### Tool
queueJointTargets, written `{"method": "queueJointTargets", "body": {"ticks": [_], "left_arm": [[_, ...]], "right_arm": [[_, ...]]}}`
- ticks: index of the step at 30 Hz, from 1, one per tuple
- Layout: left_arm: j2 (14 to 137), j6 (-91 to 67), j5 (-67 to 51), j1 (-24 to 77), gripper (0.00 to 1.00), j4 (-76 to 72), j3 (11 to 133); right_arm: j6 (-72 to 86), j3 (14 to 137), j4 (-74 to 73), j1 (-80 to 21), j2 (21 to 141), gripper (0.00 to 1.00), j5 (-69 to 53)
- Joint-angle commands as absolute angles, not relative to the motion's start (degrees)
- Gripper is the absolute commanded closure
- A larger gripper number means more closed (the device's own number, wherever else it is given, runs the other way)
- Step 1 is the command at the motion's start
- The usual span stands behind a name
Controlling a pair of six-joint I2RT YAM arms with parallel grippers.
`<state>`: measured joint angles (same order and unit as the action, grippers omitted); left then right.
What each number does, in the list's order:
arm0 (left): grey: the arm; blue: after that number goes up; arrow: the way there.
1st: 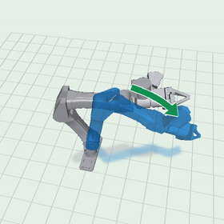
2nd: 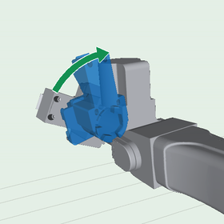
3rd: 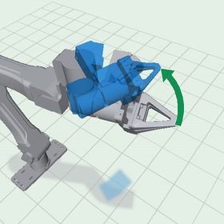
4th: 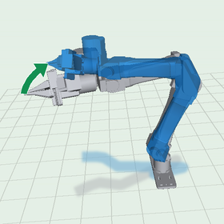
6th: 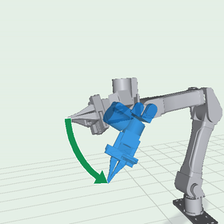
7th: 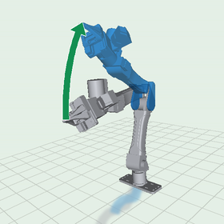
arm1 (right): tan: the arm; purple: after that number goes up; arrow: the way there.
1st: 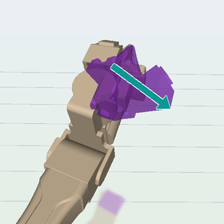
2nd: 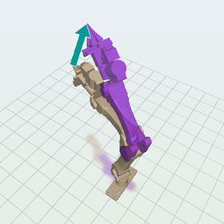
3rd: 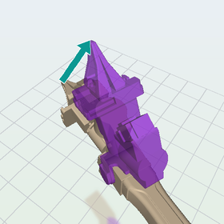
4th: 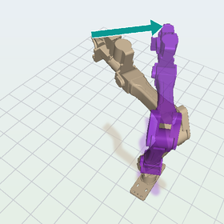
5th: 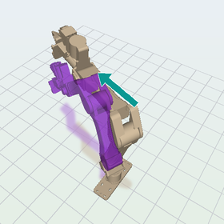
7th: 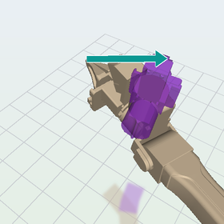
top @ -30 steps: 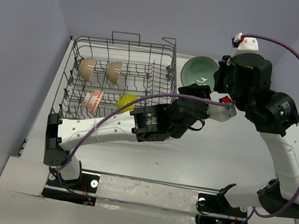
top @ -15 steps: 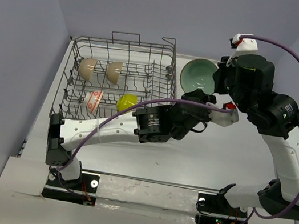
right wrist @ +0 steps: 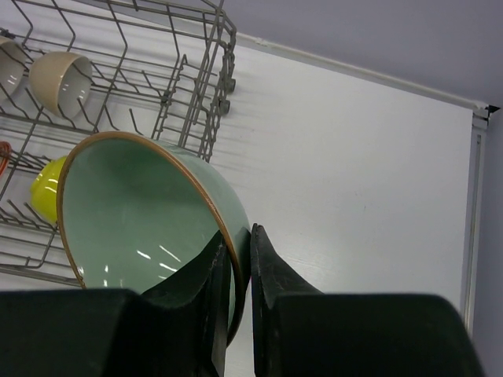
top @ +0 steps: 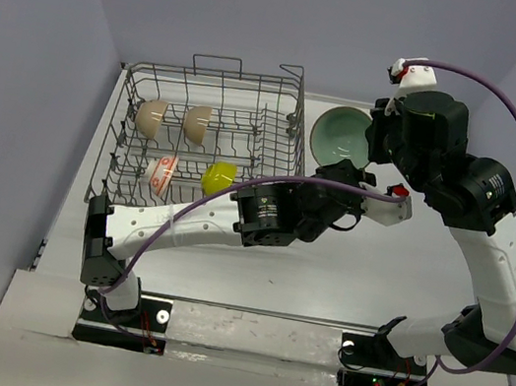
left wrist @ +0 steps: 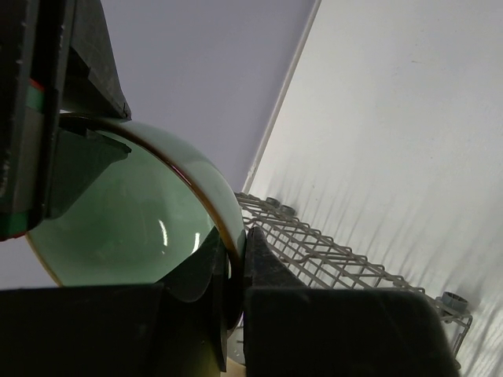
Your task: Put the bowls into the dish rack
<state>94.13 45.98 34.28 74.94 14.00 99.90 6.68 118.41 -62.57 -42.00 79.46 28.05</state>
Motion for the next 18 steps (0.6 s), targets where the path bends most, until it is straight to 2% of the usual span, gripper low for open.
{"method": "queueJointTargets", "body": {"ticks": [1, 4, 7, 13, 15, 18], "left_arm": [[90.7, 42.0, 38.3, 74.1, 1.0, 9.9, 103.2], [90.3, 41.7, 38.4, 74.1, 1.0, 10.1, 103.0], [89.7, 40.9, 38.0, 74.1, 1.0, 11.1, 103.1], [89.0, 40.3, 38.5, 74.1, 1.0, 11.3, 102.9], [88.9, 40.3, 38.4, 74.2, 1.0, 11.3, 102.9], [88.9, 40.2, 38.4, 74.1, 1.0, 11.6, 103.2]], "right_arm": [[12.1, 120.9, -55.6, -41.6, 77.1, 0.99, 29.9], [12.4, 120.7, -55.7, -41.6, 76.9, 0.98, 30.7], [13.0, 119.7, -55.5, -41.6, 76.6, 0.87, 30.9], [13.4, 117.9, -54.8, -41.6, 76.1, 0.75, 31.3], [13.5, 117.3, -54.6, -41.6, 76.0, 0.6, 31.6], [13.5, 116.7, -54.1, -41.6, 75.4, 0.5, 31.5]]}}
